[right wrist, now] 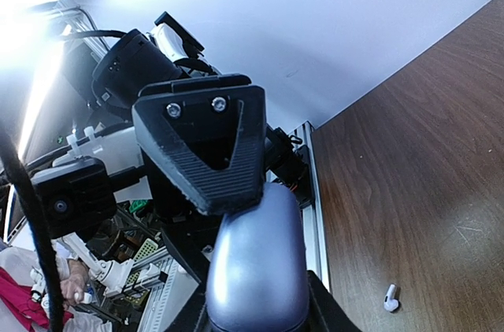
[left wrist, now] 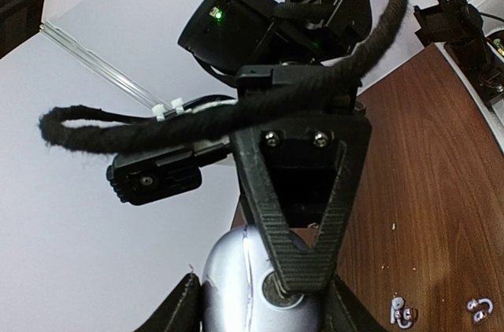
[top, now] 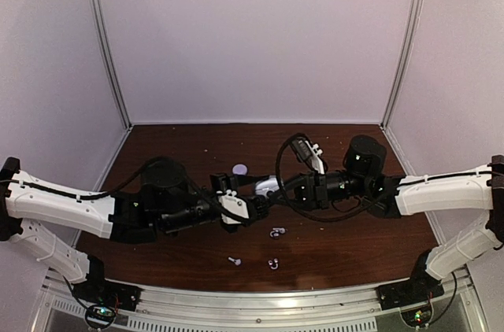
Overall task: Insert the wireless bluetooth earbuds into the charging case
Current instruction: Pass from the left arm to the right
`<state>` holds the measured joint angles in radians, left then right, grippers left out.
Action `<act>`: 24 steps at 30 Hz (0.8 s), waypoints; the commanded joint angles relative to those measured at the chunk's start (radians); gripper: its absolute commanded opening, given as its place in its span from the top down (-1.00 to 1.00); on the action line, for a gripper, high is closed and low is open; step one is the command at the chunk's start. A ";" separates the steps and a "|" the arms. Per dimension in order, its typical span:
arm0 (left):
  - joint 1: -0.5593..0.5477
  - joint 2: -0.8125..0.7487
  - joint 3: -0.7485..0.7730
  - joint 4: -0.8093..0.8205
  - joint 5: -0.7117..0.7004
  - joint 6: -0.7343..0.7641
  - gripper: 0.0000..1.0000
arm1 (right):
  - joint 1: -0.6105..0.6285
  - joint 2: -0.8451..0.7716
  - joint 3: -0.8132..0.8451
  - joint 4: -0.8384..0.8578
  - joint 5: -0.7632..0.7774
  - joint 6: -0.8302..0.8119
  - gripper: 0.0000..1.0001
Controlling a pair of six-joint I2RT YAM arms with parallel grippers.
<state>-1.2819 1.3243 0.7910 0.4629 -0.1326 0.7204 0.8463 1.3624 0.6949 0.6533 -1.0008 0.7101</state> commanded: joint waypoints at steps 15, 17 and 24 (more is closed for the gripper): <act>0.007 0.033 0.000 0.106 -0.044 -0.018 0.30 | -0.005 0.021 -0.038 0.237 0.032 0.111 0.33; 0.008 0.034 -0.001 0.108 -0.042 -0.017 0.30 | -0.004 0.022 -0.038 0.239 0.034 0.112 0.38; 0.007 0.039 -0.002 0.106 -0.040 -0.016 0.30 | -0.004 0.027 -0.045 0.265 0.040 0.125 0.26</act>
<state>-1.2816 1.3434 0.7910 0.5350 -0.1642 0.7143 0.8417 1.3834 0.6601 0.8265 -0.9649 0.8185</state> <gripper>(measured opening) 0.501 0.328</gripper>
